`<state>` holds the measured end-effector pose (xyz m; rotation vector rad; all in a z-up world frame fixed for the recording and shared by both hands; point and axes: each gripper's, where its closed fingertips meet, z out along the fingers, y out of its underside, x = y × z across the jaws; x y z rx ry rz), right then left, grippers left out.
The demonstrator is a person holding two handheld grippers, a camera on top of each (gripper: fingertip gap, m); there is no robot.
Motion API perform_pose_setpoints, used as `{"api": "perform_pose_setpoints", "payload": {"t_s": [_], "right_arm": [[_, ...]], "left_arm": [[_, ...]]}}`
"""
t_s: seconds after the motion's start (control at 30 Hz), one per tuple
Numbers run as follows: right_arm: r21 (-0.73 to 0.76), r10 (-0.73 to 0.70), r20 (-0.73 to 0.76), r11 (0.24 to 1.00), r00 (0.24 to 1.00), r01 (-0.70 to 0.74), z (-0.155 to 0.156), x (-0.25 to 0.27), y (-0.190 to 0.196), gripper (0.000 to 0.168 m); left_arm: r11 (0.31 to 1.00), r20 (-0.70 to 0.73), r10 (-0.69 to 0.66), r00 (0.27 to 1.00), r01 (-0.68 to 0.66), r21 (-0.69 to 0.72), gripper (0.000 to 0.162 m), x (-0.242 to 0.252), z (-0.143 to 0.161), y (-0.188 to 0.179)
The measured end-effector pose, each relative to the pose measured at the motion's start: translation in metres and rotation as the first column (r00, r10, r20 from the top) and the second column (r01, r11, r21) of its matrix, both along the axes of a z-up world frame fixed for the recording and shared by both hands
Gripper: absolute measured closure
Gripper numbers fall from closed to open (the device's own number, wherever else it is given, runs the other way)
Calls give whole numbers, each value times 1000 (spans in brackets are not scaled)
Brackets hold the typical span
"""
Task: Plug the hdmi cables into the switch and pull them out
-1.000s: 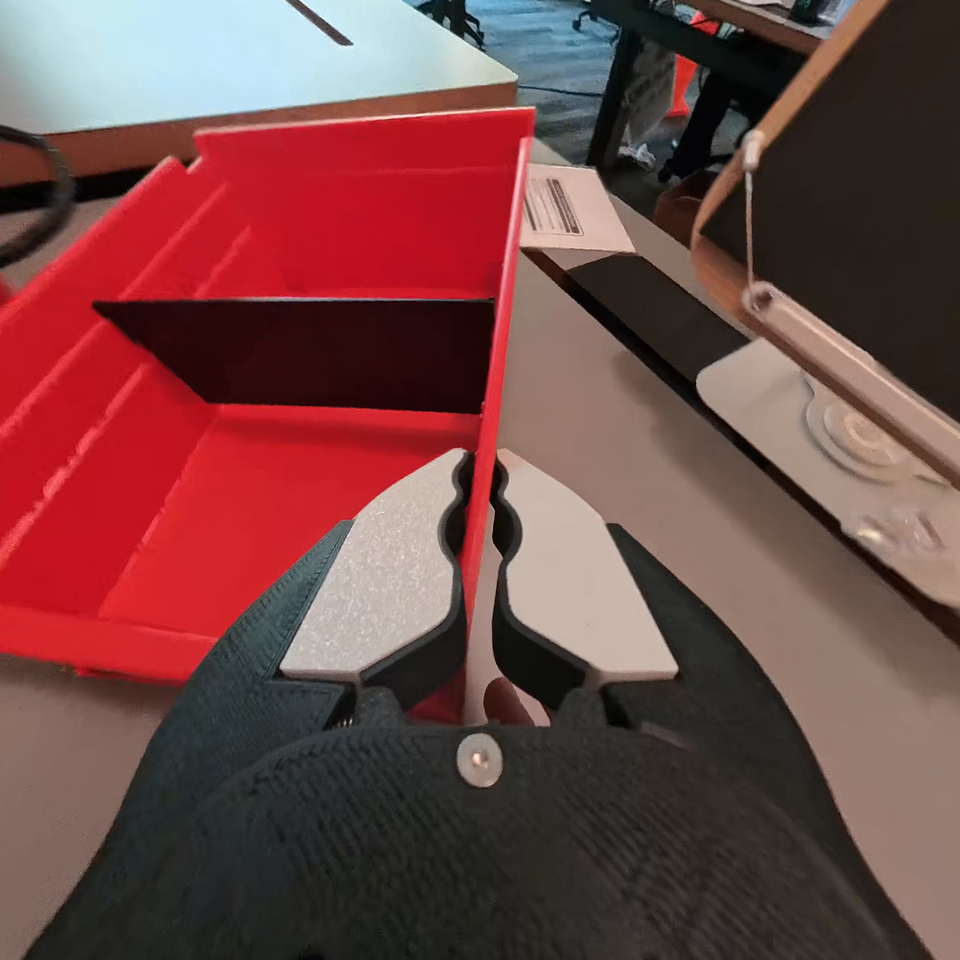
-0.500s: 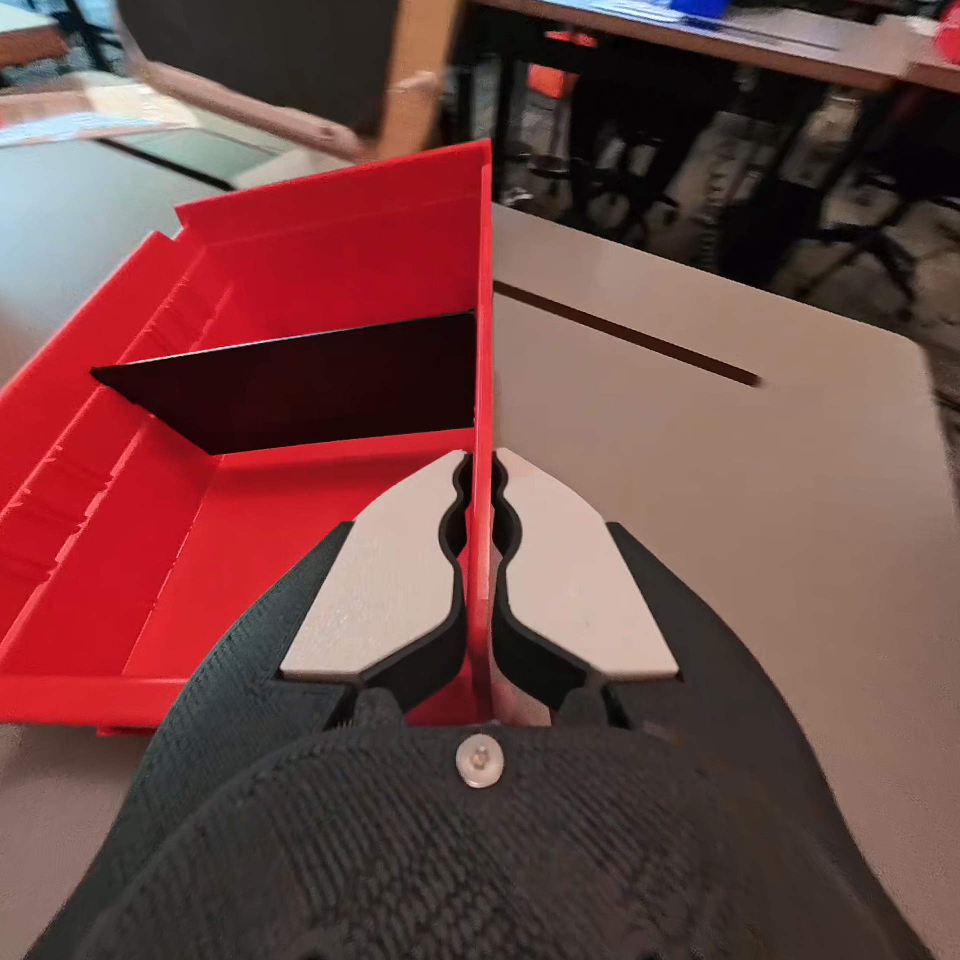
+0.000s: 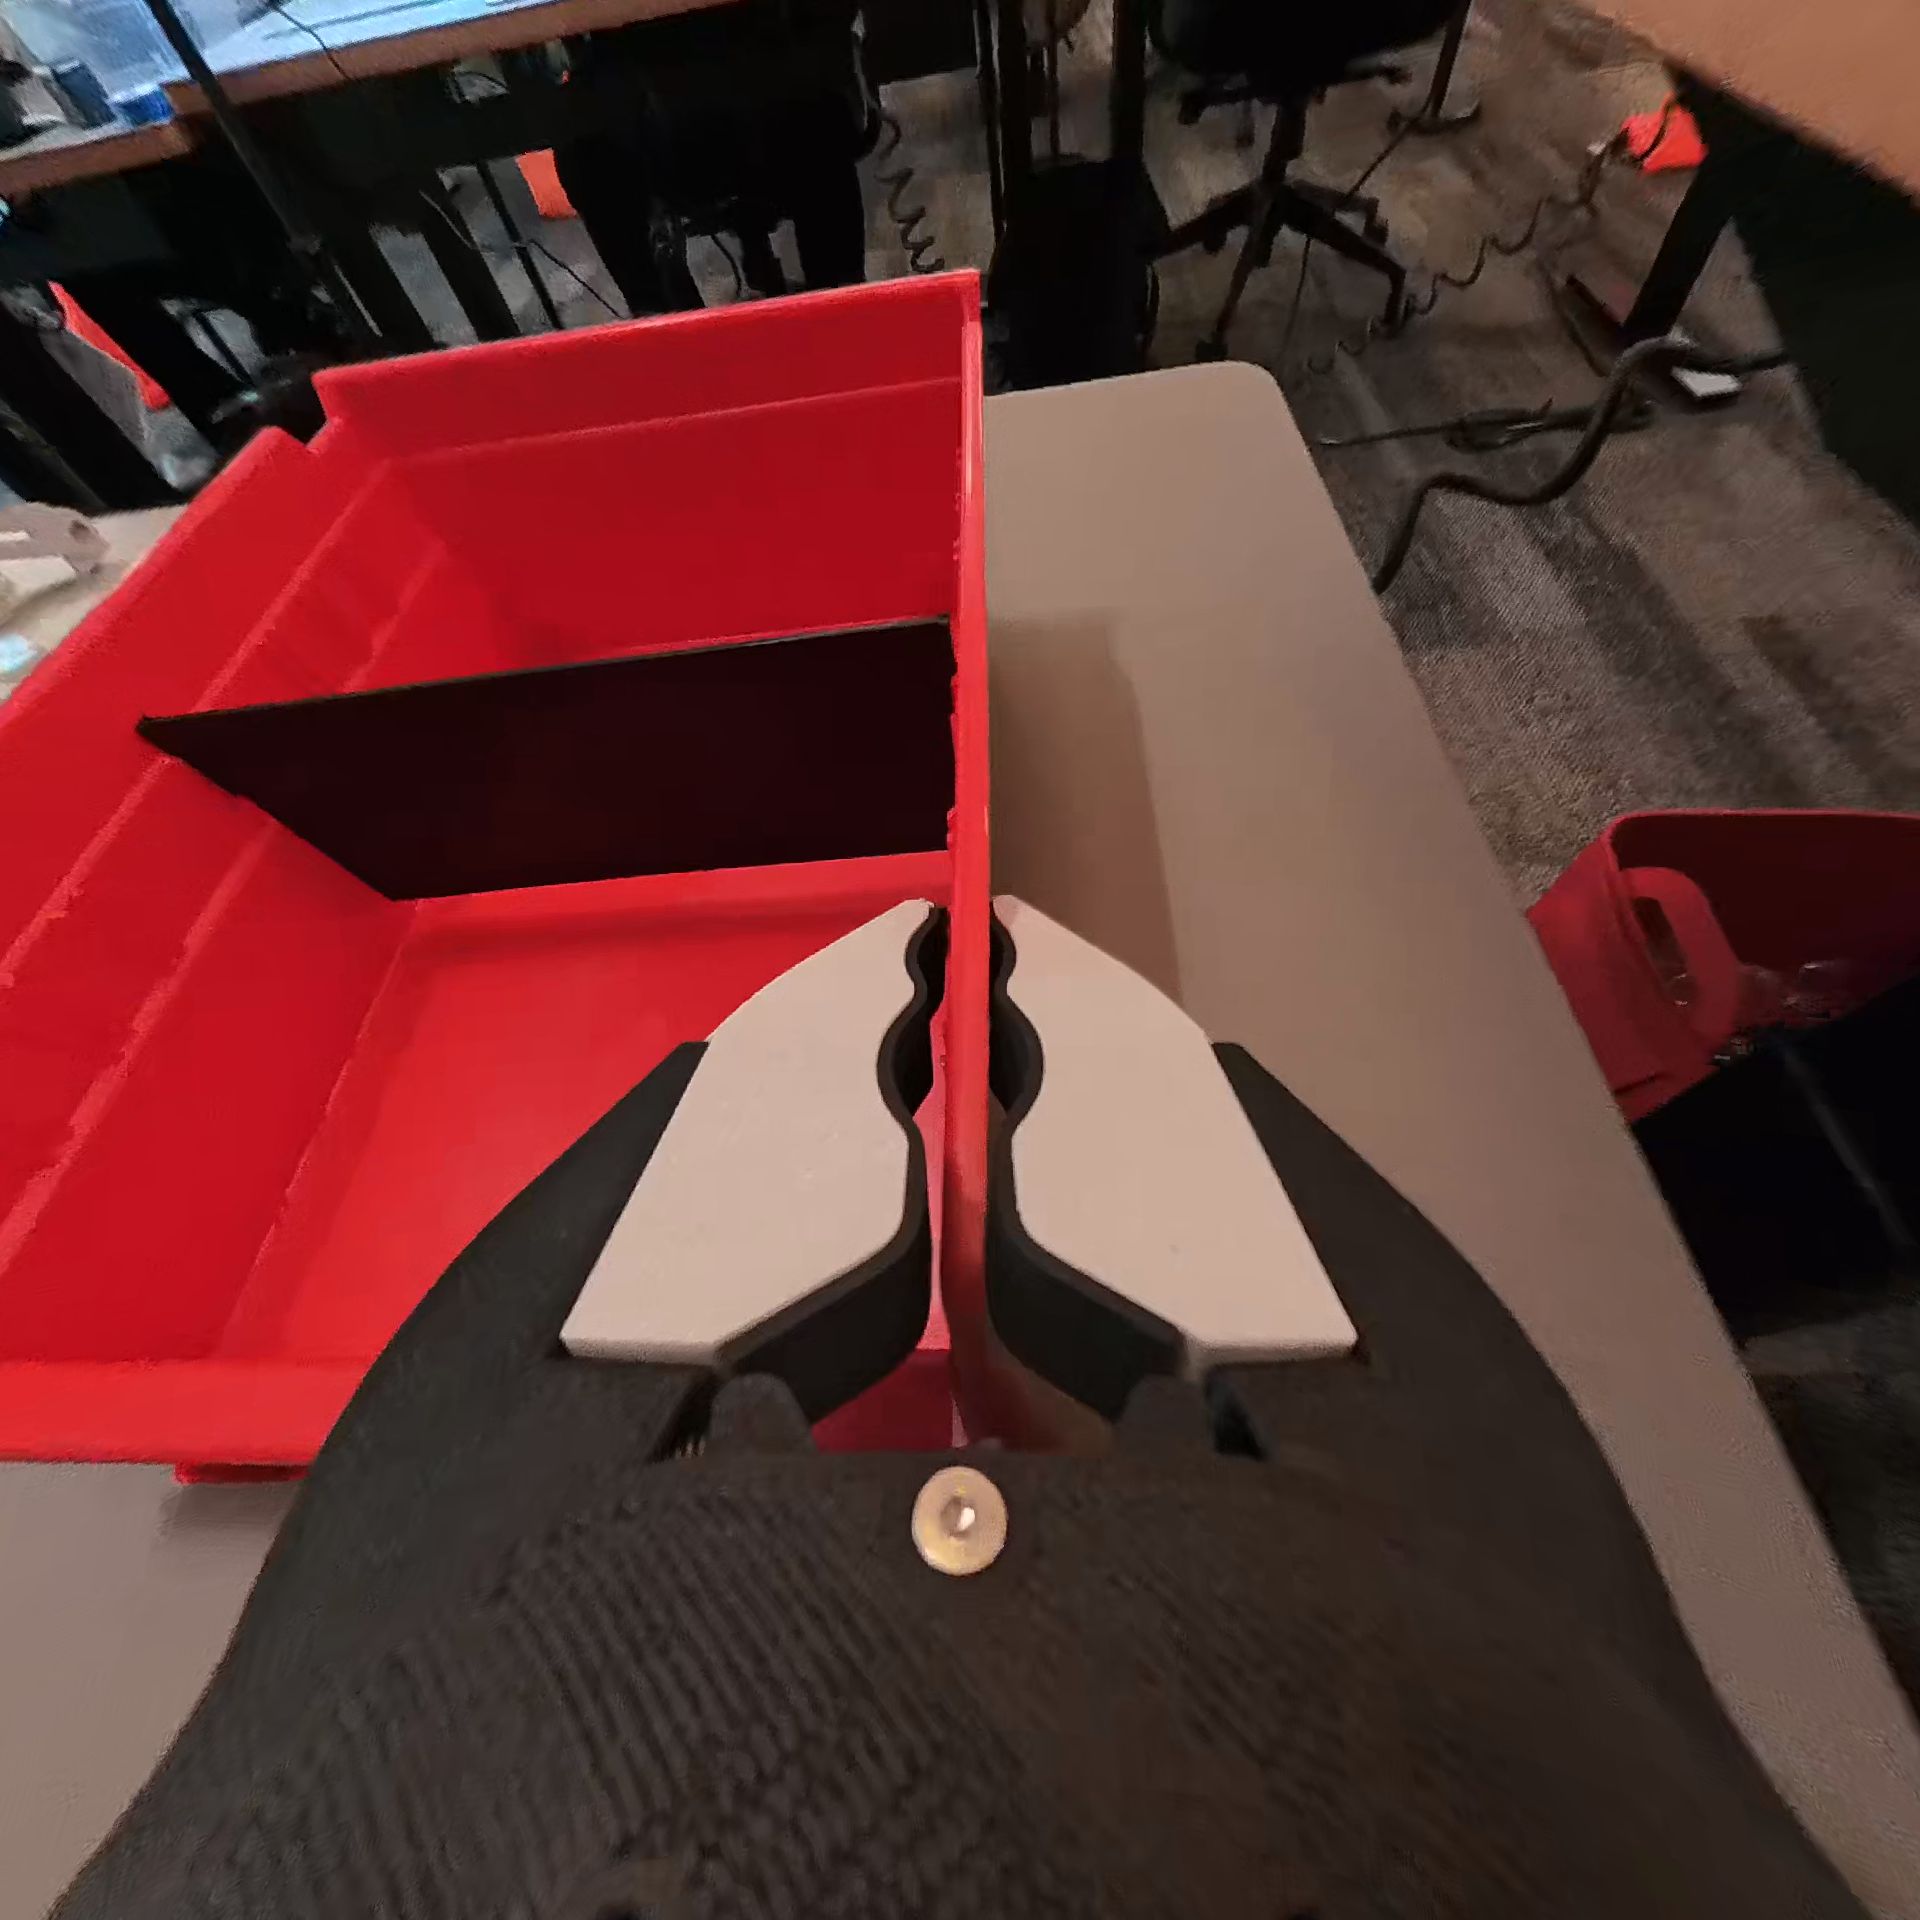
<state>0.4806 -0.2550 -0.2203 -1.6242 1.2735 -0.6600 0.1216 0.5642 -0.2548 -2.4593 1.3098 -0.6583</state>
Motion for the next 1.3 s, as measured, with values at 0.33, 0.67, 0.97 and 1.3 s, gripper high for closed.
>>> {"api": "perform_pose_setpoints", "payload": {"t_s": [0.33, 0.67, 0.97, 1.3], "right_arm": [[70, -64, -19, 995, 998, 65, -1, 32, 28, 163], [56, -73, 133, 996, 988, 66, 34, 9, 17, 141], [-10, 123, 239, 992, 963, -124, 78, -68, 44, 98], [-37, 393, 264, 916, 881, -398, 63, -143, 159, 91]], "left_arm": [[997, 28, 38, 999, -40, 61, 149, 50, 1, 3], [963, 83, -50, 995, 26, 267, 123, 52, 17, 18], [812, 14, -287, 958, 236, 534, 98, 52, 80, -24], [851, -321, -453, 832, 511, 124, 88, 58, -5, -98]]}}
